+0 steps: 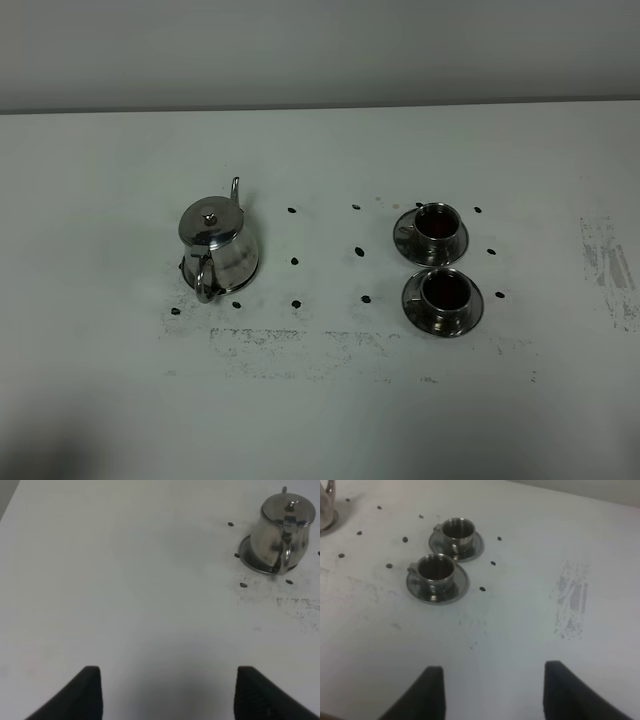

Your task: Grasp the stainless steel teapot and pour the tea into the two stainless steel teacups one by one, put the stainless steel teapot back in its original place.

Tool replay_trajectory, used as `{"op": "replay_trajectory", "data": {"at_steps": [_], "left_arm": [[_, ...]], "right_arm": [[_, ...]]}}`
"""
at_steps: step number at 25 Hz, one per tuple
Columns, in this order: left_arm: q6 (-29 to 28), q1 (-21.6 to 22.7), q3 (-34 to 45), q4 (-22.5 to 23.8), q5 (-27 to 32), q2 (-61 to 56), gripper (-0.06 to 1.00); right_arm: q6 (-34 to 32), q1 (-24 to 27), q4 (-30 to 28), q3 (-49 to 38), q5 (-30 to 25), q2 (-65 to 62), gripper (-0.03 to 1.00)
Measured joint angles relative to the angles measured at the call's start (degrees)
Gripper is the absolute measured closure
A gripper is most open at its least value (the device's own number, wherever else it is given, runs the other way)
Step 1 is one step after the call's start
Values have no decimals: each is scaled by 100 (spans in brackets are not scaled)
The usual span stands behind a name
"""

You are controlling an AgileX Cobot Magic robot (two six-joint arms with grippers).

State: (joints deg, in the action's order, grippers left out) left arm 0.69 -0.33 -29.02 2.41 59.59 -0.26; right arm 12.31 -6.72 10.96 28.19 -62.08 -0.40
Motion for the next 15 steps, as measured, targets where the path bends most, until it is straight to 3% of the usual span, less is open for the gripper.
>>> {"op": "replay_trajectory", "data": {"at_steps": [15], "left_arm": [[0,0,0,0,0,0,40]], "right_arm": [[0,0,0,0,0,0,54]]}}
